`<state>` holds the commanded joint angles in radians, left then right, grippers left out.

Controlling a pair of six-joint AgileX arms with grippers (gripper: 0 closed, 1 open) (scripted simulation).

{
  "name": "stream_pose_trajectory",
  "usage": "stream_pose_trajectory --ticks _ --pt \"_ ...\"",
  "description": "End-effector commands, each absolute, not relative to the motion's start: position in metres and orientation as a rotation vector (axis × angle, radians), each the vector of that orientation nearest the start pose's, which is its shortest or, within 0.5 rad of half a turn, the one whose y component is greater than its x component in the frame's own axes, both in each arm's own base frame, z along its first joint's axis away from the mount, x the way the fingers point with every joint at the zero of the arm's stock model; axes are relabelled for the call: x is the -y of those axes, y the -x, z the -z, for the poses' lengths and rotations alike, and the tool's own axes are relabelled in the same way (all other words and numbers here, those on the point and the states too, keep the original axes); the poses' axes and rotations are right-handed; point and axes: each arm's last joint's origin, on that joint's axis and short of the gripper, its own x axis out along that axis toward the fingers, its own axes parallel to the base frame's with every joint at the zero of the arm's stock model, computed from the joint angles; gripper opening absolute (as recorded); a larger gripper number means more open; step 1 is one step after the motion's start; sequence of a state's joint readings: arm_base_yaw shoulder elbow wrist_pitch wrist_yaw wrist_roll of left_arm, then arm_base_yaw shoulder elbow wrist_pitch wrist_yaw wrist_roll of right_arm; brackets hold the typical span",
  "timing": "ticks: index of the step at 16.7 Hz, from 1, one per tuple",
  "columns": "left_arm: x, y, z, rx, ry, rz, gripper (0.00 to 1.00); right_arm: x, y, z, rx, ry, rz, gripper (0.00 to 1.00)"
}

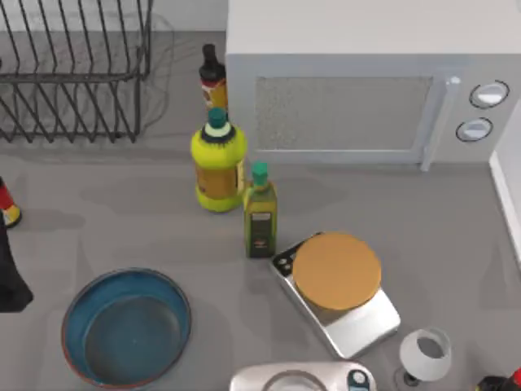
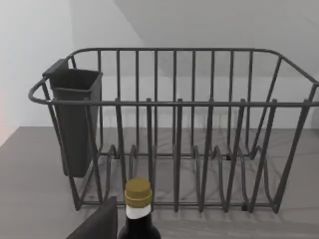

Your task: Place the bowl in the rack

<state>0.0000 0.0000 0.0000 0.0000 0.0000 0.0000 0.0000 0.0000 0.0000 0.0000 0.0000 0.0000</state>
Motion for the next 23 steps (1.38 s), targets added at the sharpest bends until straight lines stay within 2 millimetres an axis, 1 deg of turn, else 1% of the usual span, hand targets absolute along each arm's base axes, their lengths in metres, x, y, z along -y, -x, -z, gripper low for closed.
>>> stream_pose_trajectory --ticks 3,6,9,11,14,16,18,20,23 --pt "0.002 -0.106 -0.162 -0.011 0.007 0.008 1.0 0.001 -0.106 -0.16 0.0 0.0 0.0 1.0" --pt "0.008 -0.107 -0.178 -0.101 0.059 0.065 1.0 0.001 -0.106 -0.16 0.0 0.0 0.0 1.0" --pt "0.019 -0.114 -0.204 -0.286 0.132 0.142 1.0 0.001 -0.106 -0.16 0.0 0.0 0.0 1.0" --pt "0.031 -0.125 -0.22 -0.467 0.172 0.185 1.0 0.001 -0.106 -0.16 0.0 0.0 0.0 1.0" --pt "0.058 -0.153 -0.235 -0.8 0.19 0.21 1.0 0.001 -0.106 -0.16 0.0 0.0 0.0 1.0" --pt "0.082 -0.173 -0.237 -1.017 0.171 0.196 1.0 0.001 -0.106 -0.16 0.0 0.0 0.0 1.0" --pt "0.107 -0.189 -0.237 -1.198 0.138 0.167 1.0 0.001 -0.106 -0.16 0.0 0.0 0.0 1.0" --pt "0.133 -0.201 -0.237 -1.338 0.098 0.128 1.0 0.001 -0.106 -0.16 0.0 0.0 0.0 1.0" --pt "0.169 -0.214 -0.232 -1.486 0.035 0.066 1.0 0.001 -0.106 -0.16 0.0 0.0 0.0 1.0"
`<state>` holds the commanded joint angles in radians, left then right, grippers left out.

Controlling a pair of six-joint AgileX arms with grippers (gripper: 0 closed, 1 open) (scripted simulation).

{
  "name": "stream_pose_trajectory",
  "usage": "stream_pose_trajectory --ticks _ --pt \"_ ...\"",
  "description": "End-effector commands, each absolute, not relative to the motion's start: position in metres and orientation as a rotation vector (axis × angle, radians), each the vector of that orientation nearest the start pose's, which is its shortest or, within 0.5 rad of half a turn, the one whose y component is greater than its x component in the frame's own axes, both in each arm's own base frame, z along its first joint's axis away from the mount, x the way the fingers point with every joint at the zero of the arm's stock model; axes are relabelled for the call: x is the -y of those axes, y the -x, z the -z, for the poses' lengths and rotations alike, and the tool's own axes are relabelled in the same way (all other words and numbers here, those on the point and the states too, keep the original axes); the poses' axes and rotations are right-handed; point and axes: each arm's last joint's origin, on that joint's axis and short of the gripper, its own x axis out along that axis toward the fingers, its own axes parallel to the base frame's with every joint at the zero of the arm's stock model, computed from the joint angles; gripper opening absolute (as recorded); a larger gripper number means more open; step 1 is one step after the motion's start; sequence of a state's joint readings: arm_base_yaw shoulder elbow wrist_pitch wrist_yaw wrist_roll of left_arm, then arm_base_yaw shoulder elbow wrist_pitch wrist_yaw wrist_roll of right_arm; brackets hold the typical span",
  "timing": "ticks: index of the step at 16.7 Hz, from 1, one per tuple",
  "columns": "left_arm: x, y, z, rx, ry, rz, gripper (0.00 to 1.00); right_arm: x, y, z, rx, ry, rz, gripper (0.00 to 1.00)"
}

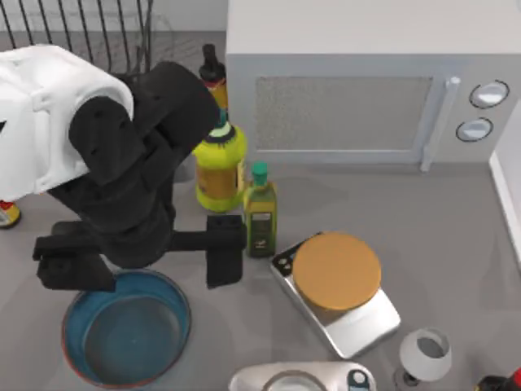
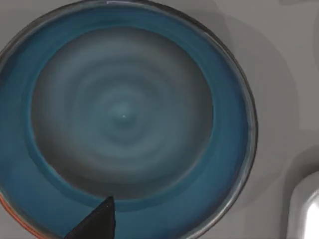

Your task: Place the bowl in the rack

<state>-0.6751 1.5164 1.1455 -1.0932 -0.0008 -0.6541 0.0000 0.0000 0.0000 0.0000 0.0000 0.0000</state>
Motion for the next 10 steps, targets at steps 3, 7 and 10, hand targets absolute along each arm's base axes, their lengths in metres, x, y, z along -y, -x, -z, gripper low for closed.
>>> stream_pose_trajectory --ticks 3,7,10 --pt "0.192 -0.22 -0.228 -1.559 -0.008 0.024 1.0 0.001 -0.106 -0.16 0.0 0.0 0.0 1.0" --pt "0.198 -0.221 -0.228 -1.571 -0.015 0.016 1.0 0.001 -0.106 -0.16 0.0 0.0 0.0 1.0" --pt "0.196 -0.221 -0.227 -1.569 -0.012 0.015 1.0 0.001 -0.106 -0.16 0.0 0.0 0.0 1.0"
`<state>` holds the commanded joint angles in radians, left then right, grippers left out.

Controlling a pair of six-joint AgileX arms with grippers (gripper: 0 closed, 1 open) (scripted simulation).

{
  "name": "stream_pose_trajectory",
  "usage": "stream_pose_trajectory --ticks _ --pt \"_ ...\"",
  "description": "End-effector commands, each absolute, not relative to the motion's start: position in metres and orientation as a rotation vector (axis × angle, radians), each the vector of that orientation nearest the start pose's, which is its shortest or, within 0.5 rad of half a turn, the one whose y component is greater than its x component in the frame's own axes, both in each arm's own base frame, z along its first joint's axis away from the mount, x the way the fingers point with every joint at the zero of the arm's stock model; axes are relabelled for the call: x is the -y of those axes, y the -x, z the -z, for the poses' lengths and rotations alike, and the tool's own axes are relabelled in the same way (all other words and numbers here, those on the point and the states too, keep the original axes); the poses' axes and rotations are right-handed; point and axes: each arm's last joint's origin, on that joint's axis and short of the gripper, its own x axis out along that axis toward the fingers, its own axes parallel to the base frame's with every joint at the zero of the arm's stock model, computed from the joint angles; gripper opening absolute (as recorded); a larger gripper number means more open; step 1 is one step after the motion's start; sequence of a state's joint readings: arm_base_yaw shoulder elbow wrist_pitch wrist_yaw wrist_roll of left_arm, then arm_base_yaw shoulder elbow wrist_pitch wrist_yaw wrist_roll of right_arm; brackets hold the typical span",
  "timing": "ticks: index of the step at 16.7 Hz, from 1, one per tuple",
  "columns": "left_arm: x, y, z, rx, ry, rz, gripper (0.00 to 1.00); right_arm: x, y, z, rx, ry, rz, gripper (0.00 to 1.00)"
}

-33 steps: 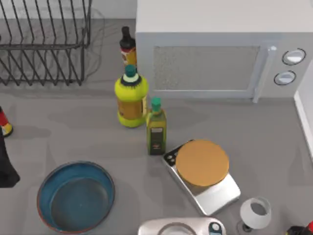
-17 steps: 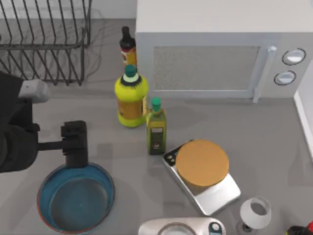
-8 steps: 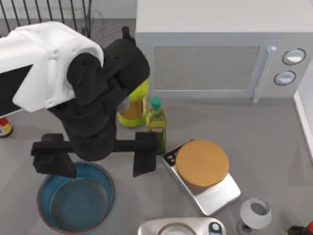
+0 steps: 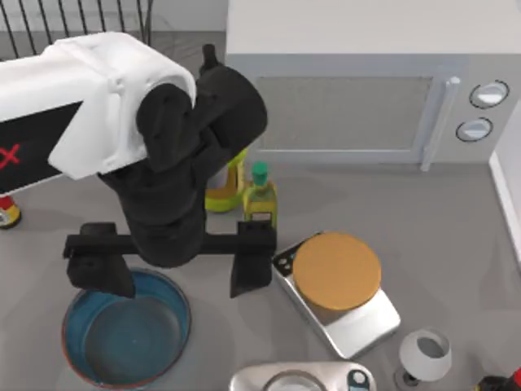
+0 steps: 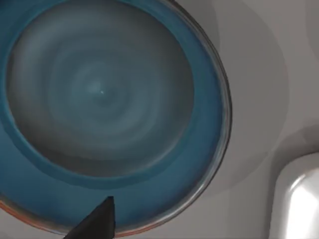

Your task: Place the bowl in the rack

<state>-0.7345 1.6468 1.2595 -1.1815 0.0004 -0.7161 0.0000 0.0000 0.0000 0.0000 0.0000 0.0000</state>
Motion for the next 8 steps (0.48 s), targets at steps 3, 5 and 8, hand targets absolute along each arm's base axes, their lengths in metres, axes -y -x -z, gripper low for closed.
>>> stream_pose_trajectory --ticks 3,5,8 --pt "0.198 -0.222 -0.207 -1.576 -0.019 0.013 1.0 0.001 -0.106 -0.16 0.0 0.0 0.0 1.0" --pt "0.2 -0.224 -0.185 -1.57 -0.015 0.017 1.0 0.001 -0.106 -0.16 0.0 0.0 0.0 1.0" --pt "0.201 -0.224 -0.149 -1.562 -0.009 0.022 1.0 0.001 -0.106 -0.16 0.0 0.0 0.0 1.0"
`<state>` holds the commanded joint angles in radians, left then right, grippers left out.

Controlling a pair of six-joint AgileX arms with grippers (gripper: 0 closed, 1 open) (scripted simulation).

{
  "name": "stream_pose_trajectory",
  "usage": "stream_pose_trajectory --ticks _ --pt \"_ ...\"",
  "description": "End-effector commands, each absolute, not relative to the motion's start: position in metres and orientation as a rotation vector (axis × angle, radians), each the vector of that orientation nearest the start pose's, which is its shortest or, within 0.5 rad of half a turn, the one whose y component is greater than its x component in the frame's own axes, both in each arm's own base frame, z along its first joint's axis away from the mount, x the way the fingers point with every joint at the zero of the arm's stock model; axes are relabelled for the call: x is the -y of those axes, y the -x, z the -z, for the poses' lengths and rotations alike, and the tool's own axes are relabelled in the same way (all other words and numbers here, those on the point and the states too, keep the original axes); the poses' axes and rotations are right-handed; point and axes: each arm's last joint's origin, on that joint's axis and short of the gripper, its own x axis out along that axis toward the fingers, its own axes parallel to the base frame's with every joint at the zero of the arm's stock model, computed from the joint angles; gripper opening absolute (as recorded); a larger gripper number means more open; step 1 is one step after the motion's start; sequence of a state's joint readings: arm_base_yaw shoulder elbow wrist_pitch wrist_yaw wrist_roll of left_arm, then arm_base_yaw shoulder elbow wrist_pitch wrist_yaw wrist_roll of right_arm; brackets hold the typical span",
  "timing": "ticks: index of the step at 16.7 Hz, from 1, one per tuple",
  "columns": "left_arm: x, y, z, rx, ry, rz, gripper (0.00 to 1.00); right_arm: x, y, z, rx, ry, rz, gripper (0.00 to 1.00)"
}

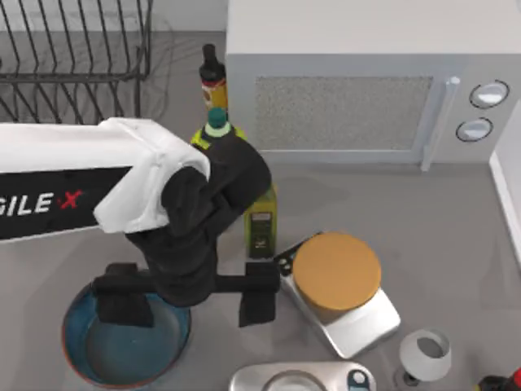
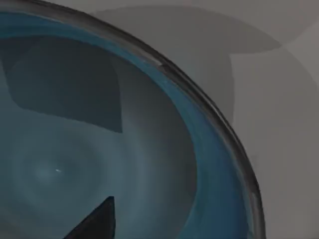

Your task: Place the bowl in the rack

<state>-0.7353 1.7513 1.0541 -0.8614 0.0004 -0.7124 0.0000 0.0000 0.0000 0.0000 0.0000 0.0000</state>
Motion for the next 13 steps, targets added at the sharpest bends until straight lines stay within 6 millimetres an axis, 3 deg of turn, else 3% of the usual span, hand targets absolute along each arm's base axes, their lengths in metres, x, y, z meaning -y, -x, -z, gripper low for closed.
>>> stream_pose_trajectory --ticks 3,7,13 --pt "0.198 -0.221 -0.129 -1.57 -0.015 0.016 1.0 0.001 -0.106 -0.16 0.0 0.0 0.0 1.0" --pt "0.198 -0.221 -0.128 -1.571 -0.015 0.016 1.0 0.001 -0.106 -0.16 0.0 0.0 0.0 1.0" --pt "0.198 -0.221 -0.128 -1.571 -0.015 0.016 0.55 0.001 -0.106 -0.16 0.0 0.0 0.0 1.0"
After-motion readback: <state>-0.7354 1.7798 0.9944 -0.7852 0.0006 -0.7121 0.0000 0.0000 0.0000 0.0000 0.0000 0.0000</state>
